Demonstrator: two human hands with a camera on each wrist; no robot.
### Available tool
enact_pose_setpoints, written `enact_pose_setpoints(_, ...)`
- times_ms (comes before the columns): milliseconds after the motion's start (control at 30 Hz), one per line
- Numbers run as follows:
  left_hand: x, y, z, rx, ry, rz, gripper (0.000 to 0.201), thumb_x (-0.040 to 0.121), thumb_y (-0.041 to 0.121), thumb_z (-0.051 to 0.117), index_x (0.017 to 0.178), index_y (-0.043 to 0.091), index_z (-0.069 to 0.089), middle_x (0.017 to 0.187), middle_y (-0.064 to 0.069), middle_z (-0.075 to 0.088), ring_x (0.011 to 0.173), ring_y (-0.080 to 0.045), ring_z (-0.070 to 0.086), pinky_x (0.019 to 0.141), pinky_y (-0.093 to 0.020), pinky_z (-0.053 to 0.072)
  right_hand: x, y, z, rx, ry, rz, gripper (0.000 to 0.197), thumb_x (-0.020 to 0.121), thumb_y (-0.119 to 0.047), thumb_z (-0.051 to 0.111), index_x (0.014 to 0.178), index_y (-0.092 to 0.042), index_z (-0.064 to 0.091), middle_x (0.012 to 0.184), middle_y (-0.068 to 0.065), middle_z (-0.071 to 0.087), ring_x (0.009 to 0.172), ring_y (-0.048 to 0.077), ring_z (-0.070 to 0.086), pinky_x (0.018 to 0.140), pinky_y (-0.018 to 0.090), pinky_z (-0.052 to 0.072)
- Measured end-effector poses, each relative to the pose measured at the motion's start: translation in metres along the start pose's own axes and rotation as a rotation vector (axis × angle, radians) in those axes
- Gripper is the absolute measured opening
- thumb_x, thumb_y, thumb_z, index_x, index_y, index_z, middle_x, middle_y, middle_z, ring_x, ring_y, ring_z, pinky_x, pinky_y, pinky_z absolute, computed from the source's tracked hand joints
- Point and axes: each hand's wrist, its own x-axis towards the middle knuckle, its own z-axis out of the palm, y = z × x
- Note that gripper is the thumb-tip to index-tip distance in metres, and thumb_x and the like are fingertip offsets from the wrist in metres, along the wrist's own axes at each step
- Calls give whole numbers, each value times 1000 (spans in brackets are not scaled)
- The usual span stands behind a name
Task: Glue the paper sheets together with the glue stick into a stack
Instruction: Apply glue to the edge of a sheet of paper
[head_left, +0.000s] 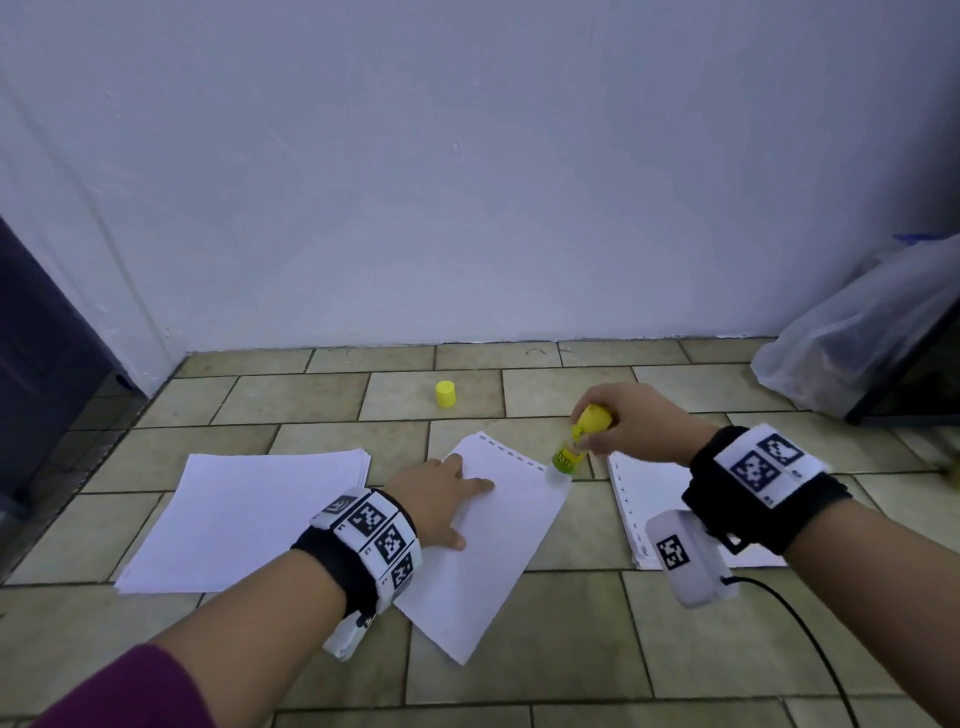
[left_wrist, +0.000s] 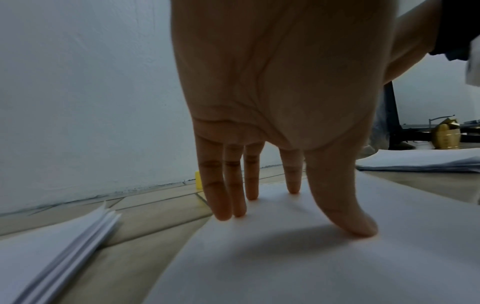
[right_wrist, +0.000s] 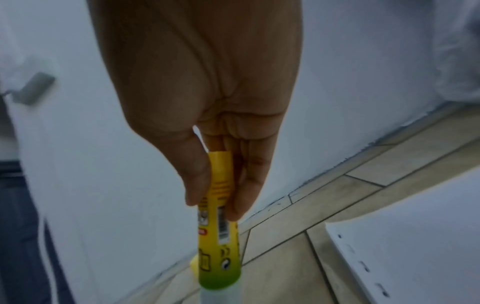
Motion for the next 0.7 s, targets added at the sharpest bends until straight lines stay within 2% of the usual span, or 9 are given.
enact_pose_setpoints(67,-3,-1,2,-19,9,-26,77,86,46,65,149,33,23,142,-6,30,128,-26,39,98,-38,42,2,3,-7,303,34,45,16,82,-2,70,93,-10,63,83,11,66,66,19,63,69,26,54)
enact_pose_setpoints(133,-5,-2,5,-50,45,-22,78,81,49,69,145,26,30,146,-5,24,133,-25,31,99,-39,42,1,3,-10,555,36,70,14,85,4,65,95,-6,62,84,16,65,65,22,63,69,25,57)
enact_pose_setpoints(200,-5,-2,8,-68,63,11,78,79,50,71,139,16,34,151,-3,15,139,-23,22,102,-38,40,3,2,-8,710,24,80,13,87,5,61,97,-3,61,83,17,64,63,19,63,65,20,57)
enact_pose_setpoints(267,-5,-1,9,-99,62,34,77,79,50,70,137,14,35,148,-1,22,136,-23,28,102,-39,40,8,2,-3,780,32,94,14,87,6,60,100,-1,60,80,16,63,59,16,63,61,18,57)
enact_pose_setpoints(400,-3,1,7,-67,77,11,76,83,55,64,146,26,30,142,-3,32,131,-22,34,104,-39,38,19,0,13,746,101,121,19,84,6,64,102,2,58,78,16,64,58,19,62,59,22,57)
enact_pose_setpoints(533,-1,3,3,-60,94,-42,77,80,55,66,142,21,36,141,-4,34,128,-22,36,100,-37,40,29,-8,29,604,167,97,22,81,6,67,100,1,57,76,14,63,59,20,59,60,25,54)
enact_pose_setpoints(633,1,2,2,-107,108,-50,76,80,53,68,139,15,39,141,-4,36,128,-21,35,103,-37,38,36,-15,40,428,199,66,20,80,-1,70,95,-8,58,80,10,64,59,16,60,65,28,53)
enact_pose_setpoints(700,2,-1,0,-138,101,-41,78,79,51,70,140,15,37,140,-3,38,128,-21,36,105,-34,35,42,-19,47,295,212,42,20,80,-6,71,95,-12,58,86,7,64,68,17,61,71,30,51)
